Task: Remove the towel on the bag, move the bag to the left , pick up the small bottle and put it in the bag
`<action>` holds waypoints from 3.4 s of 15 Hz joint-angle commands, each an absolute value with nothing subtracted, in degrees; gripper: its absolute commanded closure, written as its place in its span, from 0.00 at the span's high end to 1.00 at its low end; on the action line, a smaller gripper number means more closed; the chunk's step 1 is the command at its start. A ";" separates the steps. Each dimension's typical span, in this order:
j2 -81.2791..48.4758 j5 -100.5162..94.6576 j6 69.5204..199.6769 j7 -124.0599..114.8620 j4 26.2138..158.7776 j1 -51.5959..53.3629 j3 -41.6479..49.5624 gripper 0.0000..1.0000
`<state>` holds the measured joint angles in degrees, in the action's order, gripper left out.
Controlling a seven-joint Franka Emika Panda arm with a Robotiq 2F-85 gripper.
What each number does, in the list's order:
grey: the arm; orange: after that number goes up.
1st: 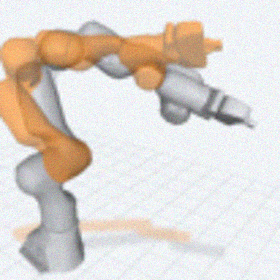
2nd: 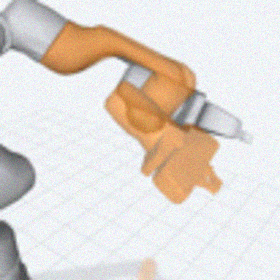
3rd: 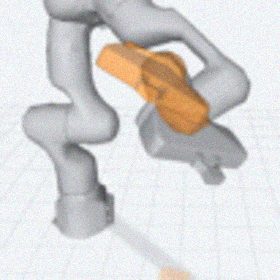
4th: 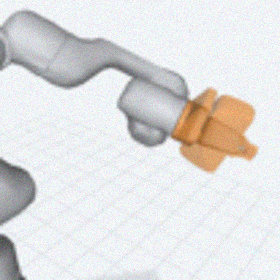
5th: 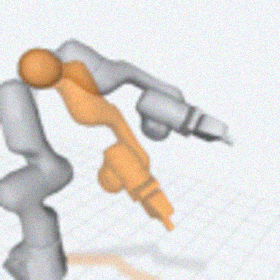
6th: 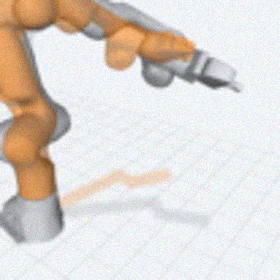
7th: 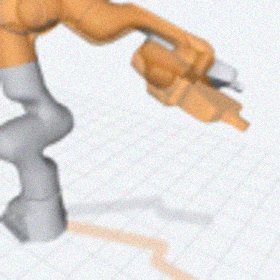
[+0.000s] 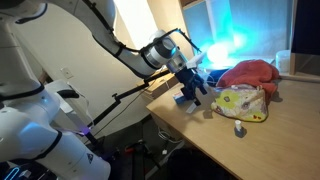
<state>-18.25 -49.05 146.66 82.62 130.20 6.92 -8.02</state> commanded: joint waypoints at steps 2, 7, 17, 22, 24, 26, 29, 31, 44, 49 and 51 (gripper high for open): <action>-25.24 -42.81 143.78 87.21 123.26 2.87 -6.43 1.00; -29.96 -37.85 138.90 89.47 116.51 1.02 -4.33 1.00; -38.05 -36.25 131.09 86.68 105.06 1.38 -2.33 1.00; -41.79 -34.24 129.77 87.14 101.38 1.20 -2.30 0.72; -42.46 -33.72 129.49 87.19 100.41 1.40 -2.29 0.64; -42.41 -33.20 129.07 86.95 99.80 1.67 -2.16 0.48; -42.24 -32.99 129.42 86.76 99.76 1.80 -2.17 0.24; -41.74 -33.07 129.89 86.60 100.15 1.87 -2.21 0.10; -23.40 -39.90 135.68 84.31 114.80 5.71 -3.05 0.08; -13.95 -45.00 134.75 80.69 121.00 7.91 -5.34 0.08; -13.00 -46.89 133.56 80.21 120.57 9.20 -6.73 0.08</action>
